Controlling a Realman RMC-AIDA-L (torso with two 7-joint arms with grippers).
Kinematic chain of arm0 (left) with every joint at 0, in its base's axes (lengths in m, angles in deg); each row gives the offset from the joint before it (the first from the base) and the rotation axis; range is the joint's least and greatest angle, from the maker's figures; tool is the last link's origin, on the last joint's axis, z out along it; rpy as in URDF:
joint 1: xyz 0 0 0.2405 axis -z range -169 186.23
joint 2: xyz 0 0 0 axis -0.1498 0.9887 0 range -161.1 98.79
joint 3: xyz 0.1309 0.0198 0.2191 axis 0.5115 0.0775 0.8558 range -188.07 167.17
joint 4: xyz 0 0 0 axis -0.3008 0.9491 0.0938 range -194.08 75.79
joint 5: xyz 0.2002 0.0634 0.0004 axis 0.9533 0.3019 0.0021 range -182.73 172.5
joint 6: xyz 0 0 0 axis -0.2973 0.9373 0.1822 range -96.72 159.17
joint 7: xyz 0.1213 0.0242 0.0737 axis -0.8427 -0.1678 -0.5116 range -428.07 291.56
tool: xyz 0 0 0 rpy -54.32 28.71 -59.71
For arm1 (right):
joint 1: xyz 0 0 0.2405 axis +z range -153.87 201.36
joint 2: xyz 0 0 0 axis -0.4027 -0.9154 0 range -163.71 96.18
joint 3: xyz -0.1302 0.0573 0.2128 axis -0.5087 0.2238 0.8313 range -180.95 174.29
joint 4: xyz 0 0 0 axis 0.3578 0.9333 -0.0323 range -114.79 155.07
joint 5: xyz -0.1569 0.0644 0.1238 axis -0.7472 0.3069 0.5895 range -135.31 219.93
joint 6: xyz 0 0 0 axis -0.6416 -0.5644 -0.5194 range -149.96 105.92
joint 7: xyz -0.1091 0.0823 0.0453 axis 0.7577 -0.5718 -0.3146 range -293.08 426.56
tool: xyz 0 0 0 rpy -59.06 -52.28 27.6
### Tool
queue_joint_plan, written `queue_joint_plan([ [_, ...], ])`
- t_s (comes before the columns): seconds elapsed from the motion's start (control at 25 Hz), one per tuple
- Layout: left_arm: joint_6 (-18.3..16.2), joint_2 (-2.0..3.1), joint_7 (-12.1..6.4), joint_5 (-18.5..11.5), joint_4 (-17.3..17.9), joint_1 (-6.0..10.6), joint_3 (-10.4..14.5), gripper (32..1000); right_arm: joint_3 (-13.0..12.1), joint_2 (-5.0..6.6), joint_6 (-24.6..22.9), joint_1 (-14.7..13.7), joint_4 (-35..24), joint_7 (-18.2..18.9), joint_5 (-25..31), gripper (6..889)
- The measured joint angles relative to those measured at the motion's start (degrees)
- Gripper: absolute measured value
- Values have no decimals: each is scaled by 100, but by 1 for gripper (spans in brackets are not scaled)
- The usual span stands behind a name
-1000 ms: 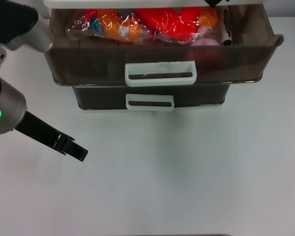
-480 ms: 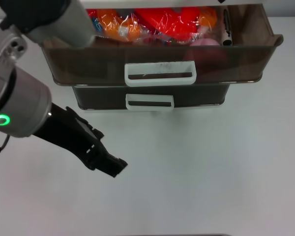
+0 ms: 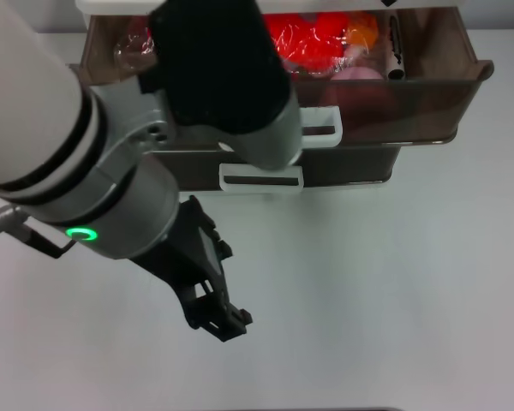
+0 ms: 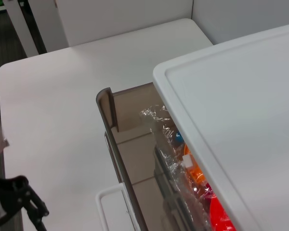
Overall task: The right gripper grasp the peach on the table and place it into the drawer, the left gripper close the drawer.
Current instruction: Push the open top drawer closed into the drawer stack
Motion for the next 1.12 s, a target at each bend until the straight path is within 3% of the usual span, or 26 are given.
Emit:
queue_joint_plan([
  [0.28, -62, -28, -264, -57, -53, 553, 90, 746, -1, 0, 0, 20, -17, -19, 0, 723],
  [0.52, -77, -34, -371, -65, -241, 983, 172, 751, 0, 4, -3, 61, -24, -53, 1, 723],
  [0.84, -308, -41, -751, -33, -1077, 1515, 265, 755, -92, 9, -9, 92, -96, -75, 10, 722],
  [1.12, -382, -45, -734, -57, -1425, 1920, 164, 754, -148, 9, -9, 138, -96, -82, 10, 722],
])
